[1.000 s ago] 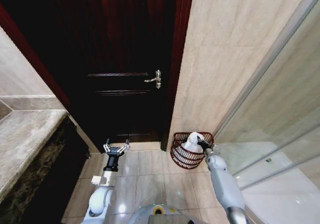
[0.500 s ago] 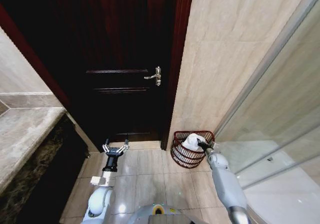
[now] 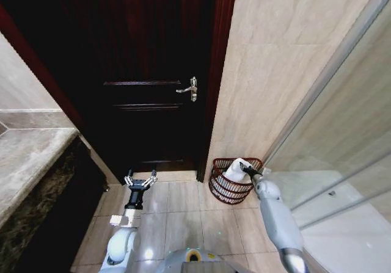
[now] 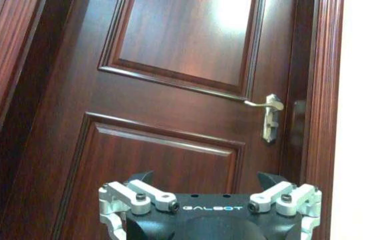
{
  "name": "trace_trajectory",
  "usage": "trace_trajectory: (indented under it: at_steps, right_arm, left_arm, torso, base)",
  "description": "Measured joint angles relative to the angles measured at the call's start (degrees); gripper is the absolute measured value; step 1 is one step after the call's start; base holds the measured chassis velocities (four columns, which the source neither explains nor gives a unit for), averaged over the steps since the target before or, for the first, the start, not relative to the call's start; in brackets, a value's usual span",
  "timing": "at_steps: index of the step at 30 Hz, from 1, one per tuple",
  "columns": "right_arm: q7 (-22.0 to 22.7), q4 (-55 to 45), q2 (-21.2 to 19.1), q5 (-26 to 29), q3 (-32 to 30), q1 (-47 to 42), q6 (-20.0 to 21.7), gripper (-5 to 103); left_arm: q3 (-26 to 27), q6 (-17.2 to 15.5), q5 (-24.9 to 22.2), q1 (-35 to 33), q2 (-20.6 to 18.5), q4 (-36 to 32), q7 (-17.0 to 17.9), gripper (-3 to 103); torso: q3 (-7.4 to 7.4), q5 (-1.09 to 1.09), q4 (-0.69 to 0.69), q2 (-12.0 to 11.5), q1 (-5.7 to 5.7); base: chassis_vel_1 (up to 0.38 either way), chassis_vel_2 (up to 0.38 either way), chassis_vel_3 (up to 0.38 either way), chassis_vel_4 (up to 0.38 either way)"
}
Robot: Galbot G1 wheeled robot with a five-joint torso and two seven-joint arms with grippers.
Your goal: Discard the used towel into the hamper.
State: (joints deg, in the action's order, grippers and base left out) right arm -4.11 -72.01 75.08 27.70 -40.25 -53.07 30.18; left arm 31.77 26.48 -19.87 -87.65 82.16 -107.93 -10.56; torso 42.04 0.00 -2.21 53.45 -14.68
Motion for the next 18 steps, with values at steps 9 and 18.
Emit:
trace_trajectory:
  at_steps: [9, 18]
  right_arm:
    - [0.5, -2.4, -0.2, 1.4, 0.0, -1.4, -8.6, 98]
    - [0.1, -18.0, 3.3, -8.6, -0.9, -14.7, -22.7, 100]
  left_arm:
    - [0.1, 0.0, -0.2, 0.2, 0.0, -0.3, 0.0, 100]
    - [0.2, 0.1, -0.4, 0.1, -0.2, 0.1, 0.0, 100]
  torso:
    - [-1.11, -0.01, -0.01, -2.2, 1.04]
    - [-2.4, 0.0, 0.0, -4.6, 2.22]
  base:
    - [0.0, 0.0, 0.0, 0.0]
    - [0.0, 0.0, 0.0, 0.0]
